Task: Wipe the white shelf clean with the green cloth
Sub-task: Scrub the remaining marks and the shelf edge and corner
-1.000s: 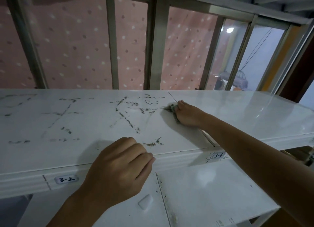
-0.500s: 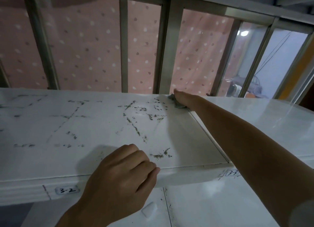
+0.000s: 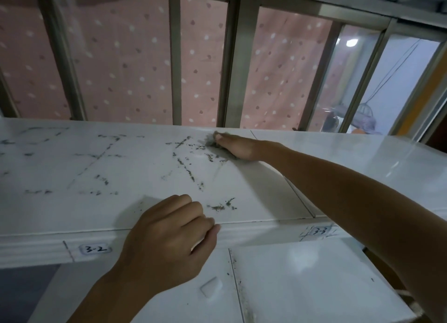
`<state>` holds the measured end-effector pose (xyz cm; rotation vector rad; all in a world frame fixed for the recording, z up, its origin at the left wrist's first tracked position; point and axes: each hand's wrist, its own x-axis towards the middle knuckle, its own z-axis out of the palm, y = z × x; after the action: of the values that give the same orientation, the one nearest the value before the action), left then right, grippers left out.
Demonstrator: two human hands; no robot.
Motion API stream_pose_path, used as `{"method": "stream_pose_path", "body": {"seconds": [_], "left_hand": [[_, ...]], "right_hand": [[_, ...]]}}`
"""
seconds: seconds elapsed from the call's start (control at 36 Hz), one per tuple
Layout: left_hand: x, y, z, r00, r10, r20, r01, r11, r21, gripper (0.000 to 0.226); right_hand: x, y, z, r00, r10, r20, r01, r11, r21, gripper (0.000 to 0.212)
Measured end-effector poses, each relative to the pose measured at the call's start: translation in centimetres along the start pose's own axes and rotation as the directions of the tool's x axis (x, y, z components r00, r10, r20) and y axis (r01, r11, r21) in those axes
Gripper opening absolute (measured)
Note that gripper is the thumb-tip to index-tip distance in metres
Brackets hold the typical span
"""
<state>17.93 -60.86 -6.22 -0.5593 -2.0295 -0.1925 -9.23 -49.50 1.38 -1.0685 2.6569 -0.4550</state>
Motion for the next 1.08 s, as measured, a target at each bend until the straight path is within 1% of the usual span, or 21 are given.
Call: {"method": "stream_pose_path", "body": {"seconds": [0.11,0.22,0.31,0.39,0.53,0.61,0.67,0.69,0.78,0.83,0.86,0.92,0.97,1.03,1.08], "left_hand": [[-0.1,-0.1,-0.2,1.0,-0.002,0.004,0.002,1.0,-0.007,0.029],[-0.4,-0.1,-0.8,1.0,-0.006,0.014,0.006,1.0,-0.007,0.023],[-0.3,0.0,-1.2,0.999,-0.023,0.049,0.022,0.999,0.022,0.023],[0.0,0.0,-1.5,0.996,-0.006,0.091,0.003,0.999,0.035,0.024],[0.3,-0.4,-1.9,0.993,0.014,0.113,-0.012,1.0,-0.017,0.024],[0.5,-0.6,-1.9,0.991,0.038,0.129,-0.036,0.999,-0.023,0.024],[0.7,-0.8,-1.9,0.988,0.05,0.145,-0.047,0.999,-0.02,0.027],[0.7,-0.9,-1.9,0.987,0.052,0.149,-0.049,0.999,-0.022,0.028],[0.6,-1.3,-1.7,0.987,0.061,0.146,-0.056,0.998,-0.041,0.027],[0.6,-1.4,-1.6,0.988,0.065,0.141,-0.057,0.997,-0.056,0.027],[0.5,-1.4,-1.6,0.988,0.066,0.137,-0.059,0.996,-0.061,0.027],[0.5,-1.5,-1.6,0.989,0.074,0.128,-0.066,0.996,-0.064,0.027],[0.4,-1.5,-1.6,0.989,0.091,0.12,-0.084,0.995,-0.061,0.025],[0.3,-1.6,-1.7,0.987,0.109,0.117,-0.103,0.993,-0.056,0.024],[0.3,-1.8,-1.8,0.986,0.113,0.119,-0.107,0.993,-0.058,0.024]], "right_hand": [[-2.8,-1.3,1.1,0.993,-0.109,0.041,0.11,0.994,-0.017,0.065],[-6.0,-2.4,2.3,0.977,-0.186,0.106,0.192,0.98,-0.048,0.064],[-9.2,-3.8,3.2,0.956,-0.261,0.136,0.27,0.962,-0.051,0.06],[-11.9,-4.8,3.9,0.946,-0.285,0.156,0.291,0.957,-0.017,0.055],[-13.9,-5.5,4.3,0.933,-0.314,0.174,0.315,0.949,0.024,0.052],[-13.7,-5.8,3.9,0.94,-0.321,0.112,0.318,0.947,0.051,0.049],[-13.2,-5.7,3.9,0.94,-0.341,0.016,0.34,0.94,0.034,0.049],[-12.9,-5.6,4.0,0.932,-0.361,-0.038,0.361,0.932,-0.006,0.049],[-12.5,-5.0,4.3,0.864,-0.457,-0.214,0.423,0.887,-0.186,0.05],[-12.3,-4.9,3.9,0.816,-0.492,-0.303,0.423,0.866,-0.267,0.047],[-12.3,-4.9,3.6,0.812,-0.496,-0.307,0.417,0.862,-0.288,0.045],[-12.1,-5.0,3.2,0.823,-0.51,-0.252,0.422,0.844,-0.33,0.041],[-11.9,-4.9,3.3,0.813,-0.535,-0.229,0.441,0.823,-0.358,0.036],[-12.0,-4.5,3.4,0.796,-0.551,-0.252,0.447,0.815,-0.37,0.032],[-12.2,-3.7,3.3,0.801,-0.528,-0.282,0.413,0.828,-0.379,0.028]]}}
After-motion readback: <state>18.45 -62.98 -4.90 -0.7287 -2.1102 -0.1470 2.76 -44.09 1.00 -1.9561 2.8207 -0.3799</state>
